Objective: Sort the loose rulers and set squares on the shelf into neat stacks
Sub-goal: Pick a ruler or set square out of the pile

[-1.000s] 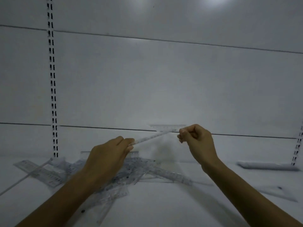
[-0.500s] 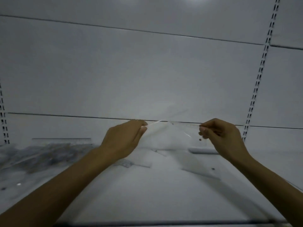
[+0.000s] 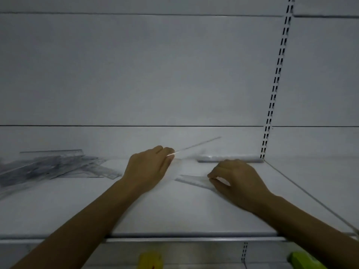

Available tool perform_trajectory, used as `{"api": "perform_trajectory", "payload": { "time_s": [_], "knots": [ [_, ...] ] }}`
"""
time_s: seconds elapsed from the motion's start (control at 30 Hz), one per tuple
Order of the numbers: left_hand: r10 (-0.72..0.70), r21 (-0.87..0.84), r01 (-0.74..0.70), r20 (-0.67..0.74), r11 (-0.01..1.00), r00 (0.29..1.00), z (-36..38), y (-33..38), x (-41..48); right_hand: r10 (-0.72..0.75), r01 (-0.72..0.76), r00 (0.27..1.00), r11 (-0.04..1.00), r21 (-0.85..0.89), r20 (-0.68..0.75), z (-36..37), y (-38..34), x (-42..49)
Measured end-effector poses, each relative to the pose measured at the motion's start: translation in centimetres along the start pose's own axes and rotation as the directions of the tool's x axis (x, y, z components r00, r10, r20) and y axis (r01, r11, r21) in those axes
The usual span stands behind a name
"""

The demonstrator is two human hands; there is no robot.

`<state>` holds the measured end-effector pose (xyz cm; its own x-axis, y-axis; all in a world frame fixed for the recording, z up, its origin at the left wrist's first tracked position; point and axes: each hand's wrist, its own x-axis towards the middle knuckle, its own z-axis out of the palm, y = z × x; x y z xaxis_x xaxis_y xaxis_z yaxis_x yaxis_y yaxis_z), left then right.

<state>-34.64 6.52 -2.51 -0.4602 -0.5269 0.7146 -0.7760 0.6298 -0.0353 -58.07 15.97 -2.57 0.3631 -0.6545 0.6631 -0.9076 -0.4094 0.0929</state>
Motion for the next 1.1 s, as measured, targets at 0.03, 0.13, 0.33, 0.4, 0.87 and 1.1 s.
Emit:
{"api": "perform_trajectory", "payload": {
  "time_s": [0.03, 0.13, 0.33, 0.4, 0.87, 1.1],
  "knots": [
    [-0.049, -0.053, 0.048, -0.023, 0.997, 0.999, 0.0, -0.3, -0.2, 0.029, -0.029, 1.000, 0.998, 0.056, 0.004, 0.2, 0.0, -0.1],
    [-0.153, -0.174, 0.149, -0.012, 0.973, 0.988, 0.0, -1.0, -0.3, 0.085, -0.093, 0.995, 0.985, 0.143, 0.058, 0.5, 0.2, -0.4],
    [-0.111, -0.222, 0.115, 0.031, 0.968, 0.993, -0.1, -1.1, 0.0, 0.165, -0.206, 0.970, 0.948, 0.242, 0.178, 1.0, 0.7, -0.4],
    [-0.132, -0.264, 0.149, 0.079, 0.953, 0.988, -0.1, -1.1, 0.1, 0.151, -0.171, 0.984, 0.951, 0.259, 0.095, 1.1, 0.8, -0.4],
    [-0.186, -0.498, 0.275, 0.221, 0.822, 0.957, 0.4, -0.7, 0.0, -0.549, 0.483, 0.830, 0.795, -0.367, -0.098, 0.5, 4.1, 6.1],
    [-0.132, -0.259, 0.167, 0.150, 0.951, 0.980, 0.8, -2.3, 0.3, -0.068, 0.027, 0.981, 0.975, -0.219, -0.181, 2.5, 9.7, 3.3]
  ]
}}
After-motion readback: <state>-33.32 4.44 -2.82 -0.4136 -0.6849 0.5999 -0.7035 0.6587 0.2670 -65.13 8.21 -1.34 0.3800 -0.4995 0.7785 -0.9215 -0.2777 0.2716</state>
